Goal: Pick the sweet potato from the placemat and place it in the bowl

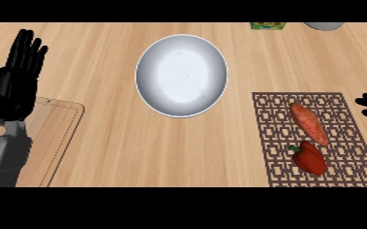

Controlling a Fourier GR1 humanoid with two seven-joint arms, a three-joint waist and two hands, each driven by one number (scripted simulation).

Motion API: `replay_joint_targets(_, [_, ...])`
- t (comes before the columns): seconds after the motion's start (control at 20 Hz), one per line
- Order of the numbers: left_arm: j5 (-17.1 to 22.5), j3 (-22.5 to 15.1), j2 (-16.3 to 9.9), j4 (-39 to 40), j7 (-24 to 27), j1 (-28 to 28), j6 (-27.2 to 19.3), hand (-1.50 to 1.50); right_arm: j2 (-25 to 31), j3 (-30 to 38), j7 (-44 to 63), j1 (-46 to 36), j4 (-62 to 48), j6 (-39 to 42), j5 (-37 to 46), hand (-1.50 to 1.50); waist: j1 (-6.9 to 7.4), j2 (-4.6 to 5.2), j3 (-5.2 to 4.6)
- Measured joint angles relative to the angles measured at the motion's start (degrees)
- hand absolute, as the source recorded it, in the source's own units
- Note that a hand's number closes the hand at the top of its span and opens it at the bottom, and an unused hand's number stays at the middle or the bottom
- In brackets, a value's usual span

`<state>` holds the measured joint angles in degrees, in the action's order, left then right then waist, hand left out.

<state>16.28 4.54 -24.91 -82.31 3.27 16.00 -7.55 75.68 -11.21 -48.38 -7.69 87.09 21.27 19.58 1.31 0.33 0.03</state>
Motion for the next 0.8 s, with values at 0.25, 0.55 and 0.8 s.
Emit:
replay_joint_targets(0.25, [-0.7,-0.1,1.0,-0.9,0.6,-1.4,0.2,0.0,-5.1,-5.0,1.0,-4.2,-3.5,-0.4,4.8,-1.5,0.25,-0.02,-0.02])
replay_joint_targets(0.55, [-1.9,0.1,1.9,-2.5,-0.3,-2.1,-0.3,0.0,-12.3,-9.2,1.3,-9.9,-11.2,-0.6,10.5,-1.5,0.09,-0.07,0.0])
replay_joint_targets(0.8, [-2.0,1.2,1.9,-1.6,-0.8,-1.3,0.7,0.0,-16.4,-10.5,-1.4,-13.3,-19.1,-2.6,14.9,-1.5,-0.32,-0.09,0.01])
